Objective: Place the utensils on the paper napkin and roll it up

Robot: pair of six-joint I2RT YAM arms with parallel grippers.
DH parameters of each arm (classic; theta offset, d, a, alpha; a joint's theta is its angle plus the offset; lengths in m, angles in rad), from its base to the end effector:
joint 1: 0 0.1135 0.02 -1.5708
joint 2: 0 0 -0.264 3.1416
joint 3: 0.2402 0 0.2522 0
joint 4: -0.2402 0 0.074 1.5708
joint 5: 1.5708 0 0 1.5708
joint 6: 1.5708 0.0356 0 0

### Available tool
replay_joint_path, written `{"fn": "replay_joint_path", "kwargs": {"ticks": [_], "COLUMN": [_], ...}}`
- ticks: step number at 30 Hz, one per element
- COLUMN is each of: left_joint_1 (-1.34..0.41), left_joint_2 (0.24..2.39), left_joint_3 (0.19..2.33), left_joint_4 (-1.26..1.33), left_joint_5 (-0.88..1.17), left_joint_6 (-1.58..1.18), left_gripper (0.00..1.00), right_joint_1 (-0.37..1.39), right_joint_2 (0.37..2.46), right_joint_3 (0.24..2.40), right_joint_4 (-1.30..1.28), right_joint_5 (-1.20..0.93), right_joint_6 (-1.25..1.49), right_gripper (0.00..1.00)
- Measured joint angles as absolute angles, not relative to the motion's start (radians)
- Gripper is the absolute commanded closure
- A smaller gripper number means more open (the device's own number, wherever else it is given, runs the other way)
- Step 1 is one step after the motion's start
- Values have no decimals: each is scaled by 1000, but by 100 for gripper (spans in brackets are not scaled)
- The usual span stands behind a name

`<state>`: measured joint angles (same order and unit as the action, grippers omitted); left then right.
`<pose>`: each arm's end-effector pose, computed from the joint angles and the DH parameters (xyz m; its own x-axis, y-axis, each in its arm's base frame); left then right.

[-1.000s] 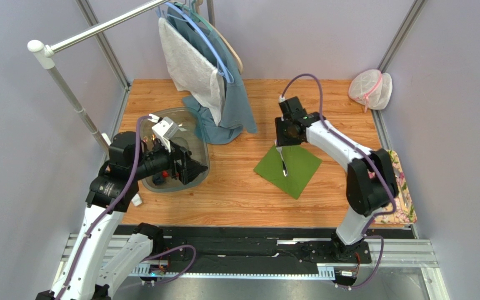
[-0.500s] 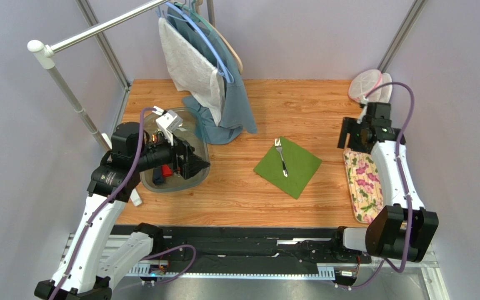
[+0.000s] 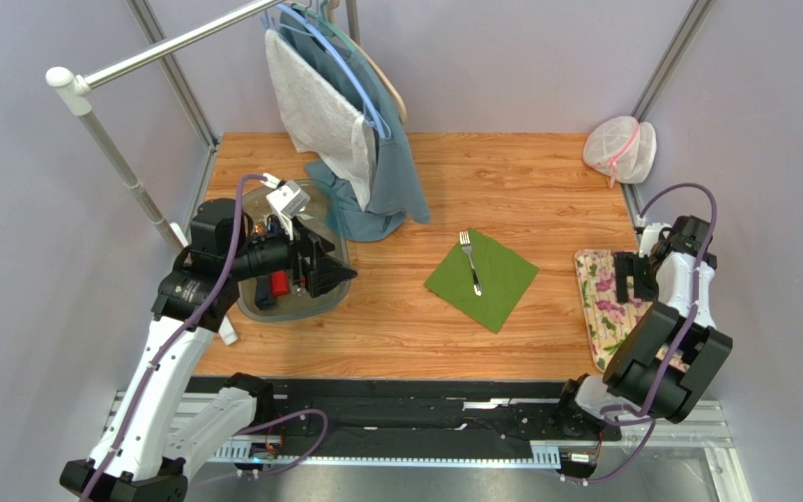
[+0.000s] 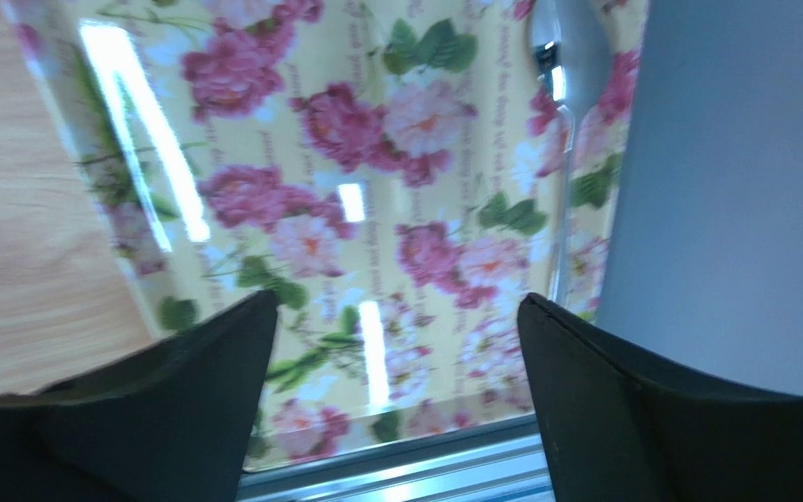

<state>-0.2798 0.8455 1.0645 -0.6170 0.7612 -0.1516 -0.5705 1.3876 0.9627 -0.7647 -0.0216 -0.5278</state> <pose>0.1498 -0.0686 0.3842 -0.4907 0.0272 -0.8709 0.7455 0.5304 -0.4035 0.2197 -0.1401 0.2250 -0.9434 0.0071 -0.3315 0.0672 0.9831 -0.1701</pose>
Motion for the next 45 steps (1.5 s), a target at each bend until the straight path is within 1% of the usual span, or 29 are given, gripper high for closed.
{"fn": "replay_joint_path", "kwargs": {"ticks": [1,2,9,12,18,25,26,30,31,34,35,41,42,43,44,45], "left_joint_1": [-280,-280,-280,-280,-280,-280,-280,-280,-280,-280,-280,-280,-280,-280,-280,-280], "left_joint_2": [844,843,842,842,841,839,839,839,839,839,839,839,840,840,840,840], "left_joint_3": [1062,1056,1042,1041,1035,1026,1025,1025,1025,1024,1023,1023,1023,1023,1023,1023], "left_joint_4": [-610,-601,-587,-585,-580,-579,-579,-579,-579,-579,-579,-578,-578,-578,-578,-578], "left_joint_5": [763,767,770,769,768,757,756,751,751,750,750,750,750,750,750,750], "left_joint_6": [-153,-154,-155,-157,-162,-167,-170,-173,-173,-174,-174,-174,-174,-174,-174,-174], "left_gripper": [1,1,1,1,1,1,1,1,1,1,1,1,1,1,1,1], "right_joint_1": [-577,-586,-592,-592,-592,-592,-592,-591,-590,-585,-585,-576,-574,-572,-570,-570], "right_joint_2": [1398,1415,1493,1529,1583,1613,1619,1640,1642,1645,1647,1650,1650,1650,1650,1650], "right_joint_3": [962,962,920,888,808,761,754,730,725,717,715,713,713,713,713,713], "right_joint_4": [-750,-718,-499,-415,-263,-78,-51,33,47,62,63,58,57,56,54,50], "right_joint_5": [-12,11,155,209,301,357,366,385,388,388,389,384,384,383,382,381], "right_joint_6": [-559,-597,-752,-788,-840,-878,-884,-907,-910,-915,-915,-914,-914,-914,-913,-913], "right_gripper": [36,36,36,38,40,44,49,51,57,60,64,68,73,75,81,81]}}
